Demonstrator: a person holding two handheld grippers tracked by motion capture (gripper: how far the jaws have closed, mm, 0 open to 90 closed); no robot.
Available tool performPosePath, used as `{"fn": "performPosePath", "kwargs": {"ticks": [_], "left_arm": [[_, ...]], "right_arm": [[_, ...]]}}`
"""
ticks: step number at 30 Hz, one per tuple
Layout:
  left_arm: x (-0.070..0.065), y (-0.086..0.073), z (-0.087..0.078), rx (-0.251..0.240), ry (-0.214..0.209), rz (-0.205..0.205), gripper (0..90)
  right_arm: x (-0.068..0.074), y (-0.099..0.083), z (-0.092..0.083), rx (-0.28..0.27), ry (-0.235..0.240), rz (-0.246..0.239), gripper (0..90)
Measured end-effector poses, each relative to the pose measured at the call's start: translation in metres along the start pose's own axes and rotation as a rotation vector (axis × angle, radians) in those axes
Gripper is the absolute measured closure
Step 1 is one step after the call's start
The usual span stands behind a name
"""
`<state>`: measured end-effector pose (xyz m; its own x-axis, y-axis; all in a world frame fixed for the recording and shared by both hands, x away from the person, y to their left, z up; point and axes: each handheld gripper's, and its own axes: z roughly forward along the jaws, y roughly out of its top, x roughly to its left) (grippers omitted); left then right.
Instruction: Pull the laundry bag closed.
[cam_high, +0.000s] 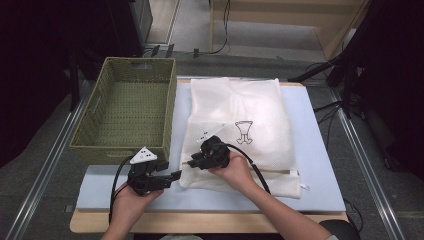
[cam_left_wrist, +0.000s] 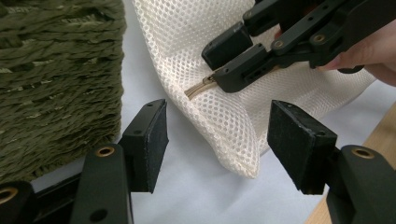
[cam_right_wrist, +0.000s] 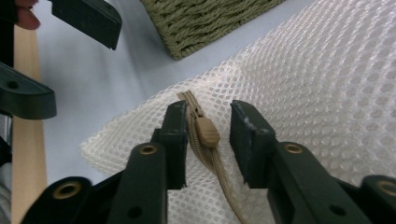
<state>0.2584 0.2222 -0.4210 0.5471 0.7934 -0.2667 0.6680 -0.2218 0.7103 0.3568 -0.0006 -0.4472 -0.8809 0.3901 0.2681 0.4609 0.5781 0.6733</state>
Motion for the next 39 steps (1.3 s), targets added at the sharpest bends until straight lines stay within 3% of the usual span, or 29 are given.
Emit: {"fn": "performPosePath", "kwargs": {"ticks": [4,8,14,28,39], "left_arm": [[0.000,0.000,0.001,0.003,-0.001,-0.001,38.8],[-0.001,0.001,0.003,0.015,-0.006,-0.012,39.9],[-0.004,0.005,0.009,0.023,-0.017,-0.010,40.0],[-0.022,0.018,0.023,0.037,-0.046,0.045,40.0],[-0.021,0.028,0.039,0.098,-0.059,0.064,42.4]], "right_arm": [[0.000,-0.002,0.005,0.021,0.006,0.004,80.0],[0.001,0.000,0.000,0.025,-0.001,0.009,83.1],[0.006,0.004,-0.020,-0.023,0.003,0.004,83.5],[0.016,0.003,-0.045,-0.061,-0.013,-0.032,83.6],[0.018,0.001,-0.055,-0.075,-0.022,-0.041,83.7]]}}
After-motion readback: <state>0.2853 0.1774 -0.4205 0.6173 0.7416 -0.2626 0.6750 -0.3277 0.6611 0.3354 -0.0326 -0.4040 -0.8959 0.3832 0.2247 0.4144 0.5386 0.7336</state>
